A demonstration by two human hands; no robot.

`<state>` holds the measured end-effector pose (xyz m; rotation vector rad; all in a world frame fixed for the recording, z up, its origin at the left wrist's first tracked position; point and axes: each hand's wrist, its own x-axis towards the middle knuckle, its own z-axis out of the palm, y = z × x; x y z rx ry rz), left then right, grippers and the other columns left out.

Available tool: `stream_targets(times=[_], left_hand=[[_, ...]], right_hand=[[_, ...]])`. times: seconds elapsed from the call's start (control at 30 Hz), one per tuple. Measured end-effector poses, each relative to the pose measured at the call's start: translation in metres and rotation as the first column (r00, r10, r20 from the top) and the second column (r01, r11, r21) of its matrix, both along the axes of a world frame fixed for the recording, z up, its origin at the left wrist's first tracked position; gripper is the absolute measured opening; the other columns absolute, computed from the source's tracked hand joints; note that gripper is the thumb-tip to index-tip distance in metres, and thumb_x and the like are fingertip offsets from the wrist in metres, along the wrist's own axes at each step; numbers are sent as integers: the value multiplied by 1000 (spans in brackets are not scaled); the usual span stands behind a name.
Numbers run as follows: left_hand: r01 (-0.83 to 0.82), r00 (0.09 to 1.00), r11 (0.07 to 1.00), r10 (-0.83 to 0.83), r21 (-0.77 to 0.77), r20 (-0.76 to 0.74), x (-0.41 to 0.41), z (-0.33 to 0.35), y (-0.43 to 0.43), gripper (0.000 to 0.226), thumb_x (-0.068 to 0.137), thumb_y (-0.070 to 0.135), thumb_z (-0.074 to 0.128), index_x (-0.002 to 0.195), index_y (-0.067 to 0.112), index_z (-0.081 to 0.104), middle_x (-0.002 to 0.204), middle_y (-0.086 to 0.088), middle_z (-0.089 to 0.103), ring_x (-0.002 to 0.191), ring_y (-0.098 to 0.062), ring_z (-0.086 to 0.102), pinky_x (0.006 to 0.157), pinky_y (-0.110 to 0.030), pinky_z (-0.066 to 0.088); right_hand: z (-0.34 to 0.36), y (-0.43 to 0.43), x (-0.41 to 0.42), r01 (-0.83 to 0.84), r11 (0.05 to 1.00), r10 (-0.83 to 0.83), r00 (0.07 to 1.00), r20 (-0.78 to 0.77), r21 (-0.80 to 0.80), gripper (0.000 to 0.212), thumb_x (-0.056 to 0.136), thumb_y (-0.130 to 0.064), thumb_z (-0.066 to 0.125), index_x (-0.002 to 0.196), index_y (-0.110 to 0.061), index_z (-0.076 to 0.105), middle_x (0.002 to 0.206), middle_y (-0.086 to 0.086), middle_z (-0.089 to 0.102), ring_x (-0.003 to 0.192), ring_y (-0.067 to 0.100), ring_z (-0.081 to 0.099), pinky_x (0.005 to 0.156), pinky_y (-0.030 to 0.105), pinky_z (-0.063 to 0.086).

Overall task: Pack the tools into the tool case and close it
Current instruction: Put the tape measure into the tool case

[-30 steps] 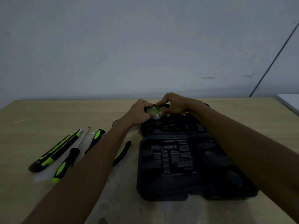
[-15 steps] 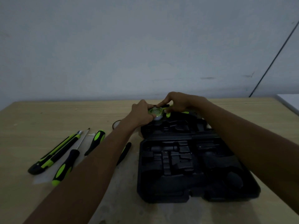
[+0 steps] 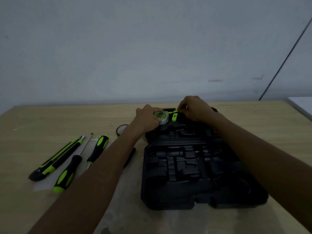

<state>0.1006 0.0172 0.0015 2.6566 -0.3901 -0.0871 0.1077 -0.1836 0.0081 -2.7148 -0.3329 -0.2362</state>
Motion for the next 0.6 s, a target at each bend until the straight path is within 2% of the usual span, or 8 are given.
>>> stream_targets(times=[0.07,0.23,0.33,0.47,0.6], left_hand=[[5,1000,1000,-5,9,2,-2,-1,0,41,91,25,54,132,25,49,125,-17,43,119,-38,38,103,-36,22],[-1,1000,1000,1,25,10,-1,-1,0,42,91,27,53,133,26,48,126,-17,43,120,-39,37,103,-38,23],[-3,1000,999,2,43,17,0,-2,-1,43,91,27,53,133,26,49,127,-17,43,121,-40,37,102,-39,23],[-13,1000,999,12,32,27,0,-4,-2,43,91,25,53,134,25,49,130,-17,44,125,-40,36,102,-39,21],[-18,1000,999,17,33,22,0,-6,-3,43,92,25,51,135,25,47,131,-16,43,127,-39,35,105,-38,19]], right_hand=[[2,0,-3,-3,999,2,1000,-23,-41,17,88,-12,59,97,-13,73,105,12,70,96,31,64,85,39,53],[9,6,-10,23,983,-26,1000,-13,-181,23,86,-14,56,104,-14,70,109,16,68,96,36,62,82,40,53],[12,5,-14,60,964,-65,998,-10,-260,27,85,-16,55,108,-20,68,114,11,63,100,35,60,81,40,49],[13,-4,-12,77,973,-92,994,-60,-219,18,85,-15,58,101,-15,67,111,14,63,99,35,59,81,41,51],[15,-11,-12,67,966,-94,991,-99,-249,25,83,-5,55,103,-16,66,110,15,64,97,34,59,77,36,50]])
